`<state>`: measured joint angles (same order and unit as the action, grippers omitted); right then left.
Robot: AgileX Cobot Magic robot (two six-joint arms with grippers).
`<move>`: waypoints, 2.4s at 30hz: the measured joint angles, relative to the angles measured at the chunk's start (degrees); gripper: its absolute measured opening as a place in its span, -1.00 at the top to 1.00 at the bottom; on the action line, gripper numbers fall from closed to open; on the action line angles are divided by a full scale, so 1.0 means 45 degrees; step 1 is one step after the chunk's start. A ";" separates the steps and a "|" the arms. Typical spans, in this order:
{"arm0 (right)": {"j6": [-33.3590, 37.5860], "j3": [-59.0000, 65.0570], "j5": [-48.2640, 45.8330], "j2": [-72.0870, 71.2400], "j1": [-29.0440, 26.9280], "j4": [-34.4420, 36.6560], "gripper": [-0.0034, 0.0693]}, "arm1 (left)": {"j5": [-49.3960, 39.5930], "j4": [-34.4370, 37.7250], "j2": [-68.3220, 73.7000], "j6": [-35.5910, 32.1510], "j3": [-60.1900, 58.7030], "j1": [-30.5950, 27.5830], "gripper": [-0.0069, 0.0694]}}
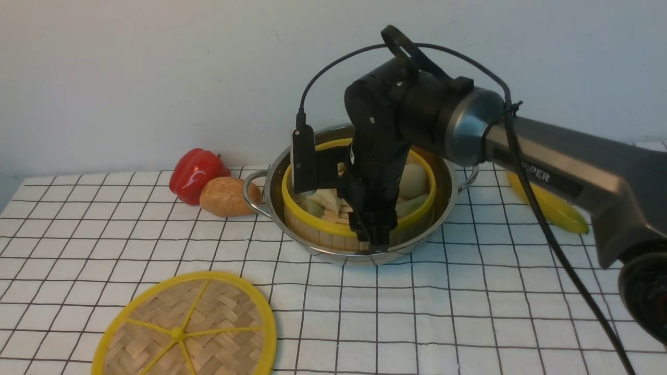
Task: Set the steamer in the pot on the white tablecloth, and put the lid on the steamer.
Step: 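Place the bamboo steamer basket of food into the steel pot with the right gripper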
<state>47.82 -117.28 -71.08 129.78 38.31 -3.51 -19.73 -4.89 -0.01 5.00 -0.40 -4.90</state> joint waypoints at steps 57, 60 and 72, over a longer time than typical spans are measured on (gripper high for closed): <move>0.0145 0.0000 -0.0104 -0.0008 -0.0552 0.0780 0.08 | 0.0006 0.0000 0.0000 0.0000 0.0000 0.0000 0.18; 0.0145 0.0000 -0.0020 -0.0008 -0.0552 0.1046 -0.06 | 0.0006 0.0000 0.0000 0.0000 0.0000 0.0000 0.18; 0.0048 0.0000 0.0038 -0.0008 -0.0645 0.1098 -0.14 | 0.0006 0.0000 0.0000 0.0000 0.0000 0.0000 0.18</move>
<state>48.04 -117.28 -70.91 129.75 35.41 1.43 -19.70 -4.89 -0.01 5.00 -0.40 -4.90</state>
